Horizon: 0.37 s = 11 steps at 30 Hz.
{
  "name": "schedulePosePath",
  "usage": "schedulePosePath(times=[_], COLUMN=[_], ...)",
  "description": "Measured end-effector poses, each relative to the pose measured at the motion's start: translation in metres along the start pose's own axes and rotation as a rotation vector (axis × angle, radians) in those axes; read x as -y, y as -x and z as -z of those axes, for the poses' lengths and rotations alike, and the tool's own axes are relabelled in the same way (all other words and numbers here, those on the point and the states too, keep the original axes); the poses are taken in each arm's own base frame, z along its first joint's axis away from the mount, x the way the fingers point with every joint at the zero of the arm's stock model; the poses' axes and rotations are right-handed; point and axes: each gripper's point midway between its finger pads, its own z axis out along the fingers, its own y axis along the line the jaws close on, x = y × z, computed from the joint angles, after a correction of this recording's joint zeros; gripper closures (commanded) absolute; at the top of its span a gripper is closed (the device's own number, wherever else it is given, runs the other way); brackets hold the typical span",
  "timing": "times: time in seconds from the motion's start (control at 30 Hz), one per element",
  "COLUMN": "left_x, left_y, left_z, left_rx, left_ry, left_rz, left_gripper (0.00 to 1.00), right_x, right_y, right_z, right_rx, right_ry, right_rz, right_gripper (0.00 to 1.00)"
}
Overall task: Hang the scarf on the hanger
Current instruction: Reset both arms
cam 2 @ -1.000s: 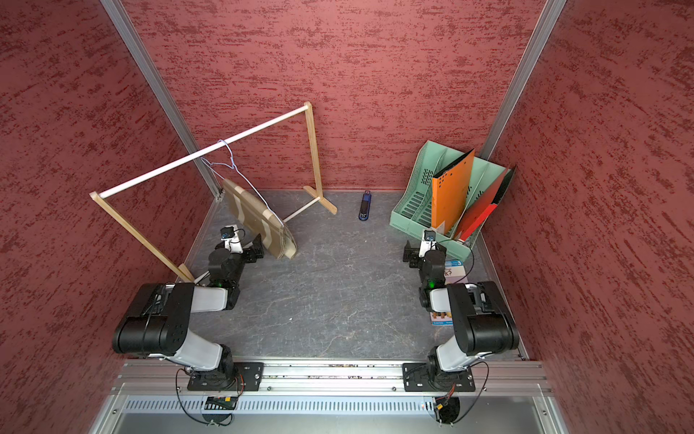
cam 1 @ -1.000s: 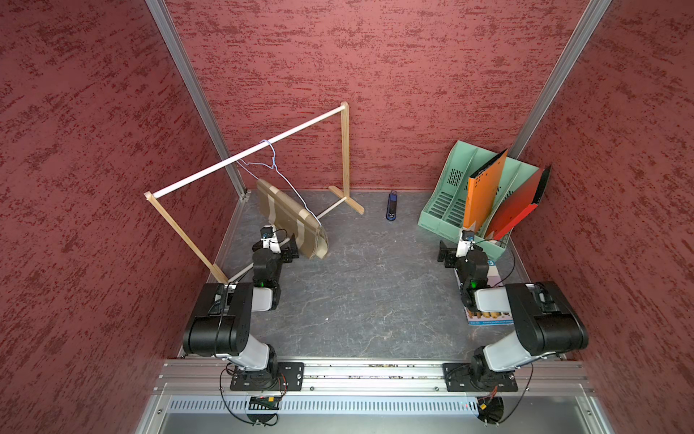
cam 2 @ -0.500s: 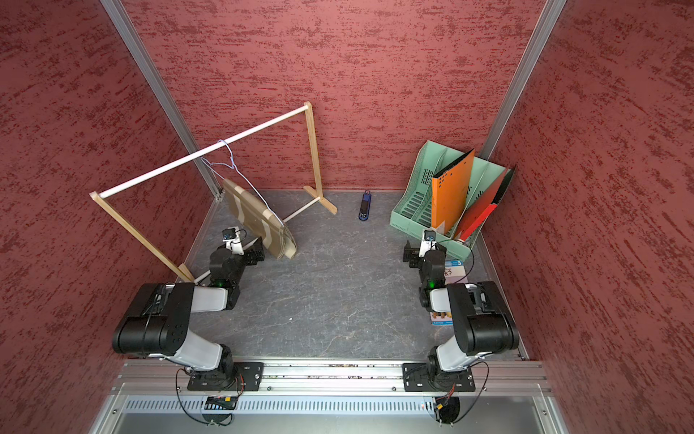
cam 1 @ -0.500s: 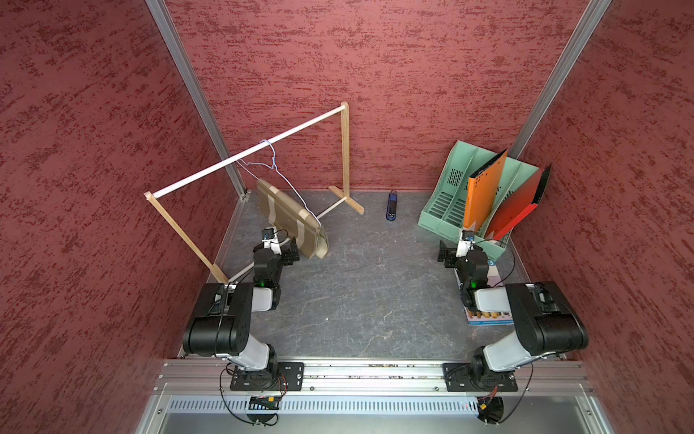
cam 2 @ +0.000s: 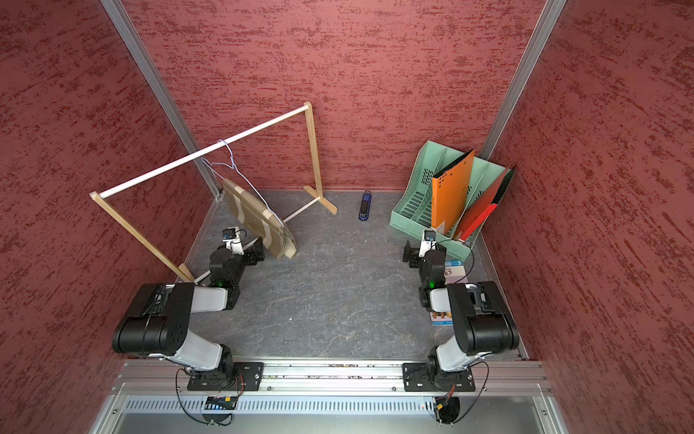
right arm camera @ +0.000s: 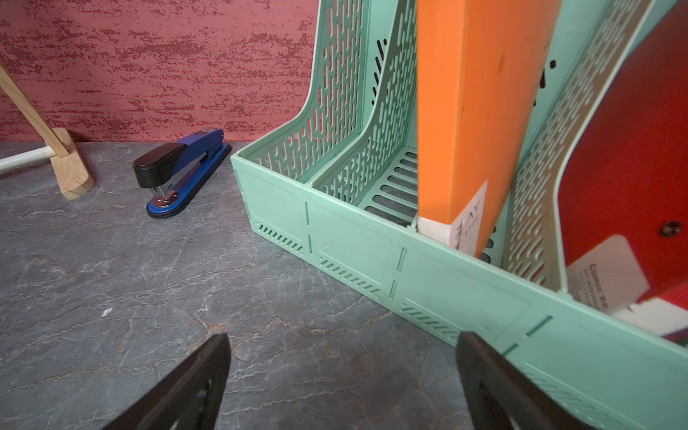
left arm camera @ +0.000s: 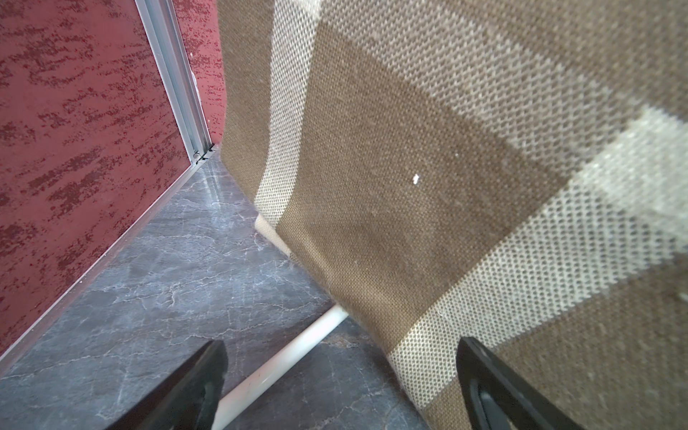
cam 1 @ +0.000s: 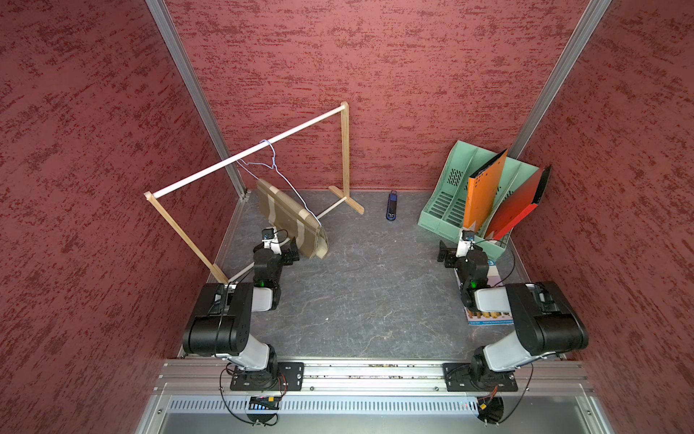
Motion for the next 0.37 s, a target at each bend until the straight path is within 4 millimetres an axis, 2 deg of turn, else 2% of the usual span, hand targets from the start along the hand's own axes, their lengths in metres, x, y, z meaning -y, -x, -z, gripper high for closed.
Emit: schedulePosePath(times=[0.37], left_x=[0.0], left_y=[0.0], left_z=[0.0], left_rx=[0.0], left_ry=[0.0], left_rz=[0.0], left_gripper=[0.0], right_x=[-0.0003], right_y=[-0.0009], right_z=[0.0], right_rx=[-0.004], right_ry=[0.002], right_rz=[0.0], right_gripper=[0.02])
